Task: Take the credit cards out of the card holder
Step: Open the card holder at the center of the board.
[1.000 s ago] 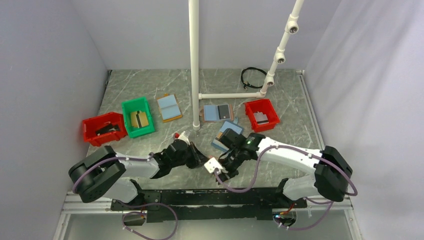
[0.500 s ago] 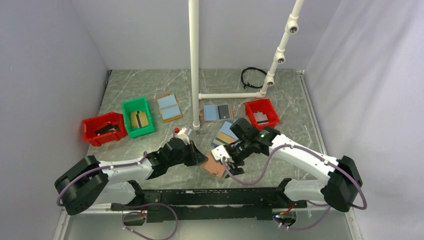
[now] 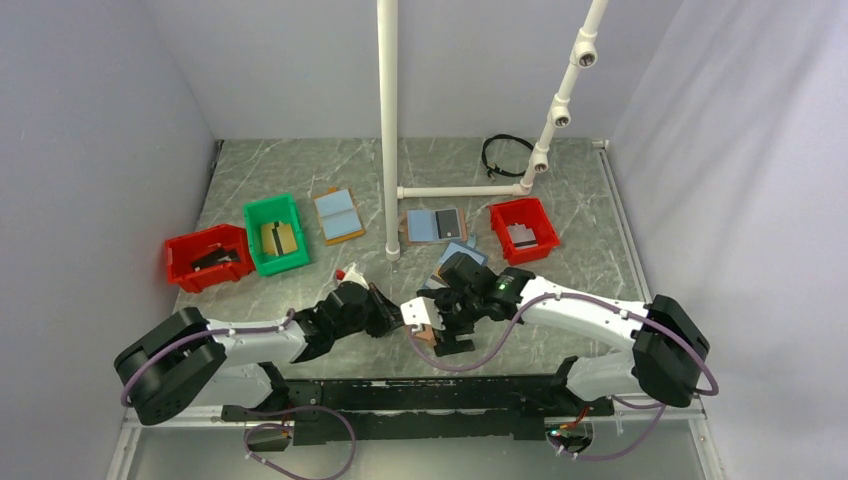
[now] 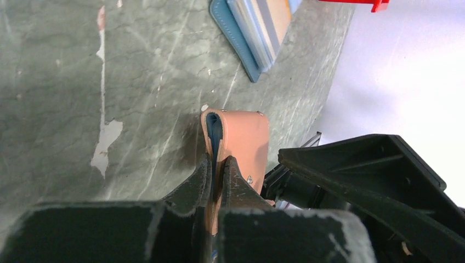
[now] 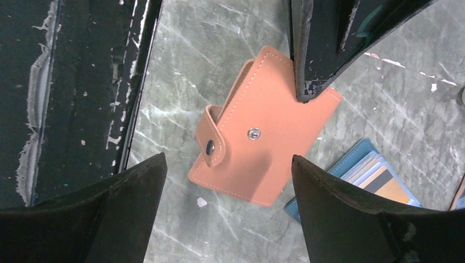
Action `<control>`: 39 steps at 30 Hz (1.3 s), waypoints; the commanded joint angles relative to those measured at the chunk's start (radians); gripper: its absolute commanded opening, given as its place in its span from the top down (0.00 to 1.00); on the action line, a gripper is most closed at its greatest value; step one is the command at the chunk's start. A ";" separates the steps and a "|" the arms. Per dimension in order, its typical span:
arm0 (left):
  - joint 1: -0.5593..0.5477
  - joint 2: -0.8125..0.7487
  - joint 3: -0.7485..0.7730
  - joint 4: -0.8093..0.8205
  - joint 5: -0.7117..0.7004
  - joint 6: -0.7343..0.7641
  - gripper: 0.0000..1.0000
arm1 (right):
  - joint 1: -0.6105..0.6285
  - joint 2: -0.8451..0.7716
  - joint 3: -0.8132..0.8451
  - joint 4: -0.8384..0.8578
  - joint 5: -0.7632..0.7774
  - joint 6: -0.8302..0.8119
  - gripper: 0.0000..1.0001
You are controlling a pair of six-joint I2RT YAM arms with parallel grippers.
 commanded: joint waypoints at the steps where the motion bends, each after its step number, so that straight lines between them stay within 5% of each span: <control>1: -0.001 -0.009 0.000 0.074 -0.008 -0.125 1.00 | 0.022 0.013 -0.003 0.054 0.099 0.017 0.13; 13: -0.001 -0.122 -0.005 0.002 -0.017 -0.163 1.00 | 0.080 0.064 -0.014 0.085 0.190 0.005 0.13; 18: -0.001 -0.172 -0.006 -0.037 -0.019 -0.178 1.00 | 0.079 0.030 -0.009 0.078 0.187 0.005 0.20; 25: 0.000 -0.241 0.000 -0.099 -0.026 -0.181 1.00 | 0.079 0.015 0.003 0.067 0.191 0.001 0.42; 34: -0.001 -0.247 -0.016 -0.047 -0.025 -0.189 1.00 | 0.051 -0.011 0.032 0.031 0.161 0.007 0.94; 39: -0.001 -0.225 -0.011 -0.019 -0.014 -0.189 1.00 | 0.032 -0.027 0.039 0.021 0.137 0.009 1.00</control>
